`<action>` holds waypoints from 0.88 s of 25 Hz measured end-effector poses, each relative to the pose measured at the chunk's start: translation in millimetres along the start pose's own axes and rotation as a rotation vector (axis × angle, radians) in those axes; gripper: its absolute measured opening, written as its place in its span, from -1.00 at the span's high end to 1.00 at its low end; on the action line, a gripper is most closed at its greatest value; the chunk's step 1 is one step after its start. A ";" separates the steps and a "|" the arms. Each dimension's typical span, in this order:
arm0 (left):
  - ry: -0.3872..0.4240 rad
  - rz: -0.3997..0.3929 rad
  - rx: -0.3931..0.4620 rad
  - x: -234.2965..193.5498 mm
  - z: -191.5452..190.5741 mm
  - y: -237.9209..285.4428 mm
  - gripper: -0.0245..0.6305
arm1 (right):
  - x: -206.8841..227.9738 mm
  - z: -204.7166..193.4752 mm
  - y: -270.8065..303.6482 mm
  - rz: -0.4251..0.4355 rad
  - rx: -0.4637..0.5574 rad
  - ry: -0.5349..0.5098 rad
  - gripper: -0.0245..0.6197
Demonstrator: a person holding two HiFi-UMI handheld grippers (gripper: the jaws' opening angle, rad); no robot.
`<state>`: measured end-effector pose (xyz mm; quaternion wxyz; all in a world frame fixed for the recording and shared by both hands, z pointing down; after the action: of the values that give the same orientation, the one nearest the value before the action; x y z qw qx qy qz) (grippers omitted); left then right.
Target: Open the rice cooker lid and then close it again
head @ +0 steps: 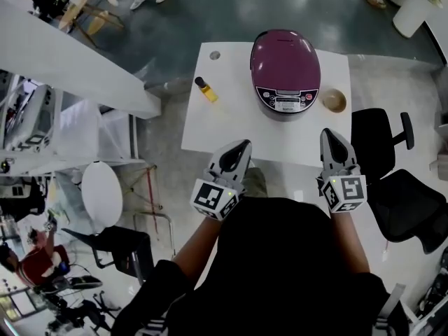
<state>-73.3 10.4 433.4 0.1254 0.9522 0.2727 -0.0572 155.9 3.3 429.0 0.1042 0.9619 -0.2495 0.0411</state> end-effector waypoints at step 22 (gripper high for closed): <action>0.032 0.124 0.031 184.2 -67.6 -147.0 0.92 | -18.4 -64.9 -248.3 0.056 -0.065 0.059 0.92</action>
<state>6.7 242.2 435.3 0.1095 0.9698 0.2144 -0.0381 259.5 238.3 445.2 0.1416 0.9490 -0.2742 0.0640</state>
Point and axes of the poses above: the fingertips, and each gripper's own axes: y forward along the fingers, x to its right, z out of its top, the point moved 3 cm from there along -y, backward along the fingers, and after that the axes turned 11 degrees about z, right-handed, at the moved point
